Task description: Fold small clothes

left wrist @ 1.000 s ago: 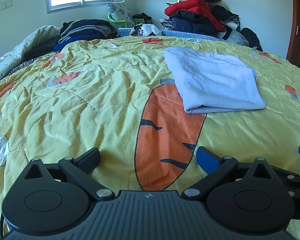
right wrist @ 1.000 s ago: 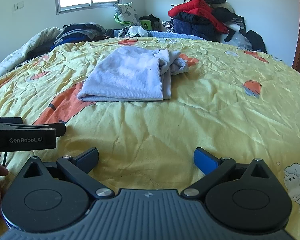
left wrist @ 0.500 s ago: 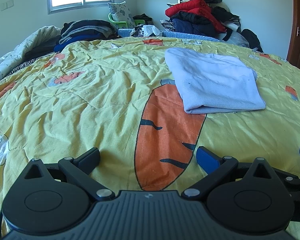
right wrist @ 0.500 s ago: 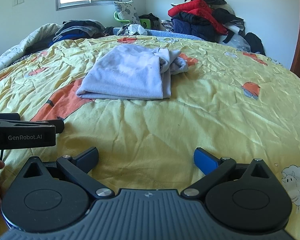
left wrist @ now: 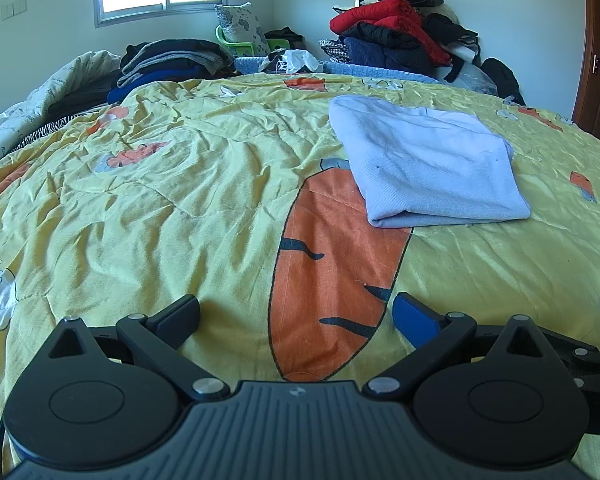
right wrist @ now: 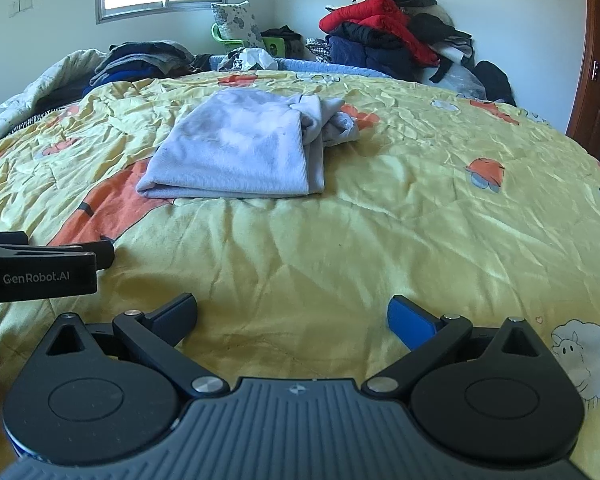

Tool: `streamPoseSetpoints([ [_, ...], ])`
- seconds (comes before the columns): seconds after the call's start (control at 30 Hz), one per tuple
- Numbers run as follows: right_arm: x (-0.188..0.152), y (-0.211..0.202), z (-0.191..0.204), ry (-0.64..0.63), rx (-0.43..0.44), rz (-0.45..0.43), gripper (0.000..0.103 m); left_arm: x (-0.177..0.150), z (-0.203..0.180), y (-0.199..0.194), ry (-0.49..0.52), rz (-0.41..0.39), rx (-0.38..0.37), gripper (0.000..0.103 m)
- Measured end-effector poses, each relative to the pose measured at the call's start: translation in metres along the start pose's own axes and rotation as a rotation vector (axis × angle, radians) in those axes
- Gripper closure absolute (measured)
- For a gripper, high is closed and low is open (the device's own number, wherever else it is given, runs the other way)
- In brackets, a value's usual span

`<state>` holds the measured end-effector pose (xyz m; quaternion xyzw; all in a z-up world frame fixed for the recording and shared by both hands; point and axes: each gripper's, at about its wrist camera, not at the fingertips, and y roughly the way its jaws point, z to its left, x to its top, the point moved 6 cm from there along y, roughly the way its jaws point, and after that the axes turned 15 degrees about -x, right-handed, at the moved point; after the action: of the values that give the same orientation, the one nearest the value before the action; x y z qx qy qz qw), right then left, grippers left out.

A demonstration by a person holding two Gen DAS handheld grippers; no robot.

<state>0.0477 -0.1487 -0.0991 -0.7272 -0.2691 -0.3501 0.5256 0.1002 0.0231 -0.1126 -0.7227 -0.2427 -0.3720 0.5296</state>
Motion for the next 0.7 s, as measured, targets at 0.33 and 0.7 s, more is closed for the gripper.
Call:
streamPoseSetpoints([
  [0.33,-0.0002,-0.0001,0.0009,0.001,0.003,0.001,0.000,-0.0004,-0.0006,0.0001,0.000,0.000,0.000,0.000],
  [0.7,-0.0003,-0.0003,0.0012,0.001,0.002,0.000,0.000,-0.0009,-0.0014,0.0001,0.000,0.000,0.000,0.000],
])
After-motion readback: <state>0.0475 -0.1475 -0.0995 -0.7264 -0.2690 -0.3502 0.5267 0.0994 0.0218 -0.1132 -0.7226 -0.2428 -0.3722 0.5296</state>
